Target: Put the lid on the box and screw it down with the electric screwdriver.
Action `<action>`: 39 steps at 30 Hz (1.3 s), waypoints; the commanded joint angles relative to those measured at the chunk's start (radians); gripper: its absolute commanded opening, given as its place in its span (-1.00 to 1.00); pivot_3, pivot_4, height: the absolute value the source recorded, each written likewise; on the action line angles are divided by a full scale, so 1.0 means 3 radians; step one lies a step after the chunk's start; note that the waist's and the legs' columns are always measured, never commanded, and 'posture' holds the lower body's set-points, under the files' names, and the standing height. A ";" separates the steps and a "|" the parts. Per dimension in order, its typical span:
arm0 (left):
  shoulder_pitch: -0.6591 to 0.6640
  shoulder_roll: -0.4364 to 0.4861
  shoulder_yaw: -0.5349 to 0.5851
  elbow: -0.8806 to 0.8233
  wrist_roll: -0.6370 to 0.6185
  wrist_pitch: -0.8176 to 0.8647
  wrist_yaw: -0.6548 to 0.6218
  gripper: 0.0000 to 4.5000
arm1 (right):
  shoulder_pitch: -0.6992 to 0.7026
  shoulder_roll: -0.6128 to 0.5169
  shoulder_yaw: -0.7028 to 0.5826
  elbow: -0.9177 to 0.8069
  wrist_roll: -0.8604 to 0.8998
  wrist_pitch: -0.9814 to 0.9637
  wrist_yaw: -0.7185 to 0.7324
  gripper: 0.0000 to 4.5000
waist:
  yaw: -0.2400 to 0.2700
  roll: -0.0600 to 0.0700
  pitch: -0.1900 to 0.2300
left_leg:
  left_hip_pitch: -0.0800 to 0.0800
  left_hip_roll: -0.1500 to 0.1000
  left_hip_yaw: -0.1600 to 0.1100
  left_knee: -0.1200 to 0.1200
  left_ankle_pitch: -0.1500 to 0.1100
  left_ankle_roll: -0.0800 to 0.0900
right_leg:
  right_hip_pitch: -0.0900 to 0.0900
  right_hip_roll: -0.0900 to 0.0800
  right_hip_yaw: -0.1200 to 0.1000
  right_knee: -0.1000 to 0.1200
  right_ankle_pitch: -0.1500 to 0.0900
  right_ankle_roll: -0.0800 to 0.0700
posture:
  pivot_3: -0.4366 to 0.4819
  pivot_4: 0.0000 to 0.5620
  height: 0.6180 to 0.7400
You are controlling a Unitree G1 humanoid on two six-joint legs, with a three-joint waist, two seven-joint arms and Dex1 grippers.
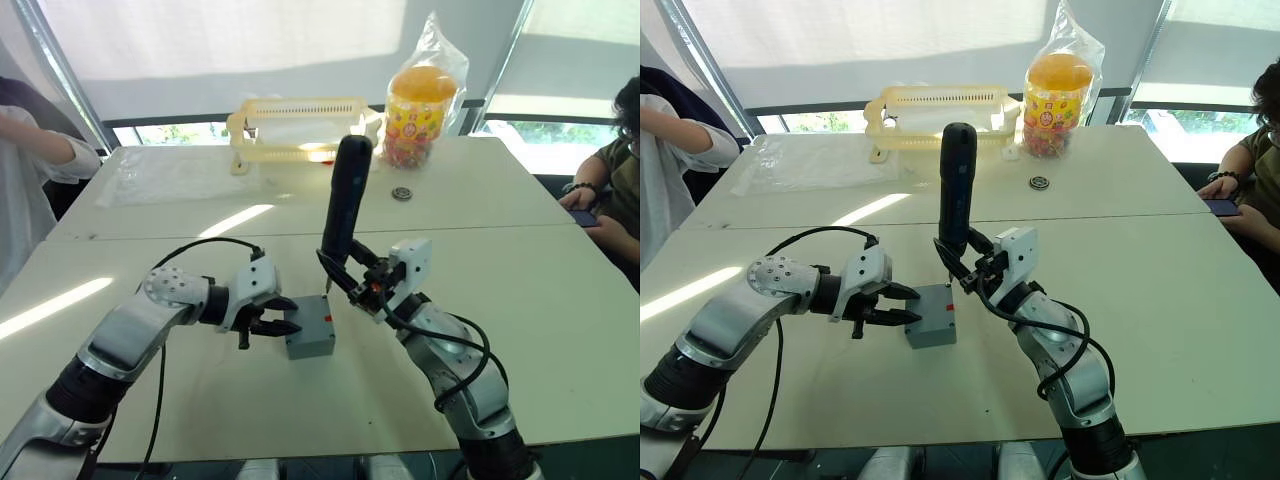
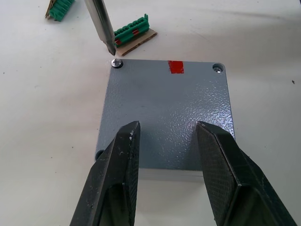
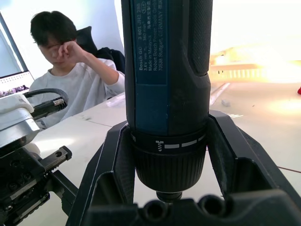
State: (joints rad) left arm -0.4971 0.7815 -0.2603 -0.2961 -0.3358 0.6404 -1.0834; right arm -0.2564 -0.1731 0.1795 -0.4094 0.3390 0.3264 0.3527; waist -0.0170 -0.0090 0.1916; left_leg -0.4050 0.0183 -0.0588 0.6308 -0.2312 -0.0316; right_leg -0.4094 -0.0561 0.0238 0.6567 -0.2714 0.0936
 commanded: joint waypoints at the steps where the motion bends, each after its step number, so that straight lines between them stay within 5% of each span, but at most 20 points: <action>1: 0.0067 0.0035 -0.0114 0.0088 0.0114 0.0050 -0.0006 -0.17 | -0.0075 0.0069 -0.0039 -0.0309 0.0075 -0.0034 -0.0012 -0.22 | 0.0000 0.0000 0.0000 | 0.0000 0.0000 0.0000 0.0000 0.0000 0.0000 | 0.0000 0.0000 0.0000 0.0000 0.0000 0.0000 | -0.05 -0.47 1.00; 39: 0.0046 0.0051 -0.0091 0.0096 0.0128 0.0057 0.0017 -0.17 | 0.0006 0.0086 0.0014 0.0077 -0.0152 -0.0254 0.0135 -0.22 | -0.0001 0.0000 -0.0001 | 0.0002 0.0000 0.0000 -0.0001 0.0000 0.0000 | 0.0001 0.0000 0.0000 0.0000 0.0000 0.0000 | -0.05 -0.47 1.00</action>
State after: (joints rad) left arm -0.4980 0.7827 -0.2608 -0.2952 -0.3349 0.6402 -1.0819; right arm -0.2481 -0.1542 0.1878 -0.3728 0.2977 0.2815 0.3883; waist -0.0174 -0.0091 0.1914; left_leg -0.4044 0.0183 -0.0587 0.6306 -0.2312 -0.0315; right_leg -0.4089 -0.0560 0.0238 0.6567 -0.2715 0.0935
